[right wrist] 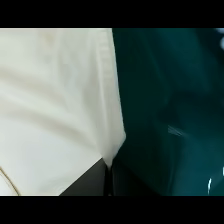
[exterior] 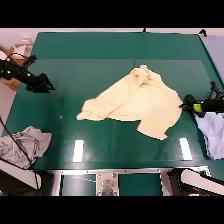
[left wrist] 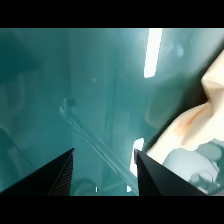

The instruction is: Fold the shirts.

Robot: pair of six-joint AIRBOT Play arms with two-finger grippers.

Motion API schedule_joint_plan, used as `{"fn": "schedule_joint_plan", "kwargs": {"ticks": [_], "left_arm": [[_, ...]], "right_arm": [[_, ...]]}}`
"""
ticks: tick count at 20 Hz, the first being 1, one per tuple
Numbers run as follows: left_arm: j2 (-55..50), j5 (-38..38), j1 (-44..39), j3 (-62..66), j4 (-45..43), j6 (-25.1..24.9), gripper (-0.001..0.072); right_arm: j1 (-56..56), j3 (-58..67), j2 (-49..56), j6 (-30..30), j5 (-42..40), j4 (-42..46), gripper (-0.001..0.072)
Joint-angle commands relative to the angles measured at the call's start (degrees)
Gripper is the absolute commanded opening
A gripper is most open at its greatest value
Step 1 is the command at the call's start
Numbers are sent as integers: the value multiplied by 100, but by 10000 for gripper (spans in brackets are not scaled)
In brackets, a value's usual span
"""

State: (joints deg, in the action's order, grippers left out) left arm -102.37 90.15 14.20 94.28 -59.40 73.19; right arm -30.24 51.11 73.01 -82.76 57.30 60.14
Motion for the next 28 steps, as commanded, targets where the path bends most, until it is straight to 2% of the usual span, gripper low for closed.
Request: {"fn": "schedule_joint_plan", "kwargs": {"ticks": [1,4,6,11,14,19,23,25,26,28], "left_arm": [[269,-68,-501,-1023,61,-610,438],[461,-74,-1316,-1720,94,-1117,436],[584,-179,-1840,-1930,52,-1276,419],[699,-1121,-2920,-2334,-1161,-1364,421],[699,-1495,-3224,-2341,-1217,-1316,421],[699,-1314,-3375,-2341,-1552,-1368,421],[678,-1921,-3379,-2365,-1790,-1316,412],[675,-1888,-3379,-2365,-1836,-1325,49],[675,-1722,-3379,-2363,-1891,-1325,24],[697,-1228,-3379,-2343,-1906,-1327,24]], "right_arm": [[-264,457,262,153,413,190,16],[-68,457,439,203,409,188,16],[46,457,525,203,404,186,16],[127,457,555,234,389,186,16],[127,457,555,245,389,188,16],[122,457,555,247,382,188,16],[122,457,555,243,387,184,16],[122,457,555,243,389,184,16],[122,457,555,245,407,184,16],[122,494,553,245,568,181,16]]}}
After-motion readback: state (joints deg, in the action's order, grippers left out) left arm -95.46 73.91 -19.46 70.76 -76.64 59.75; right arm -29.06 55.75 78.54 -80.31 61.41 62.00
